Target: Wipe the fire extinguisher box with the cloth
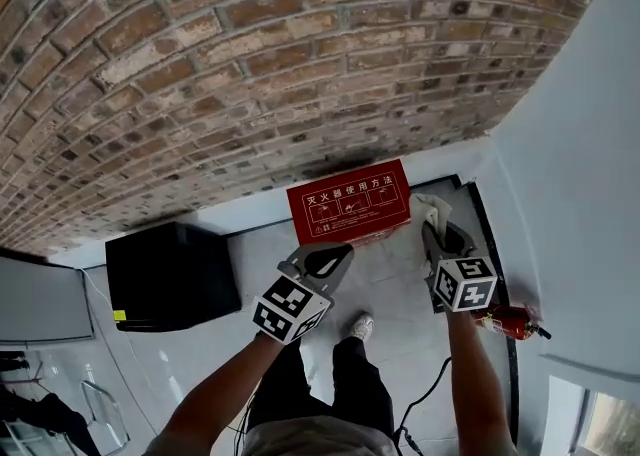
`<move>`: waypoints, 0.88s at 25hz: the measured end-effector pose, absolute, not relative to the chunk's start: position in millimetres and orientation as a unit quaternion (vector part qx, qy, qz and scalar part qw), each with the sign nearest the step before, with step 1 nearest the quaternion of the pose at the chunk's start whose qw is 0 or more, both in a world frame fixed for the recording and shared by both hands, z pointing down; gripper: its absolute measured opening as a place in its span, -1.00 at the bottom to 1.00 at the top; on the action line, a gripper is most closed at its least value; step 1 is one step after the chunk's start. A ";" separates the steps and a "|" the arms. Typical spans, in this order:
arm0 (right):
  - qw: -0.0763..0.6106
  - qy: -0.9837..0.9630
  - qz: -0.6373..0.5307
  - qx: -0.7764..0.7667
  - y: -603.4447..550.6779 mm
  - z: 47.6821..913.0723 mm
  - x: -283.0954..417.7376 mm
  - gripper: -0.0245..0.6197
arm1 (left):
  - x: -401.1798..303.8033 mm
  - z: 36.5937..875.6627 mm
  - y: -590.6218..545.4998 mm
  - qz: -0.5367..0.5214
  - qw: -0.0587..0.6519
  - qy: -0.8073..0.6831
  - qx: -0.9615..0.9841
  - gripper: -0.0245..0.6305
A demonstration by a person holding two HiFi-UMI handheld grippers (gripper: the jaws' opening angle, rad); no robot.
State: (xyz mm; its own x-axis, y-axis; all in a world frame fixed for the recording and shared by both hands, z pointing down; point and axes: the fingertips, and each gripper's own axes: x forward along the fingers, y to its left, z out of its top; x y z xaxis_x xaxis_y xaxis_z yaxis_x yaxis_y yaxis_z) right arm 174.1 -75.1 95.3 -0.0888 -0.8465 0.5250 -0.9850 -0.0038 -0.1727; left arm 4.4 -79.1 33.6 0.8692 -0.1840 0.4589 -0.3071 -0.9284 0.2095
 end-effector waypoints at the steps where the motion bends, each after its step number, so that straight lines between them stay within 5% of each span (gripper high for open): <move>1: 0.147 -0.688 0.263 0.660 -82.3 114.4 177.3 -0.61 | 5.1 47.2 -84.5 0.224 0.145 -0.126 0.956 -0.93; 13: 0.248 -0.592 0.326 0.694 -139.9 269.5 220.3 -0.61 | -25.3 156.7 -139.2 0.245 0.185 -0.112 0.945 -0.93; 22: 0.228 -0.547 0.355 0.723 -180.6 295.5 214.9 -0.62 | -53.2 198.8 -163.0 0.248 0.213 -0.108 0.939 -0.93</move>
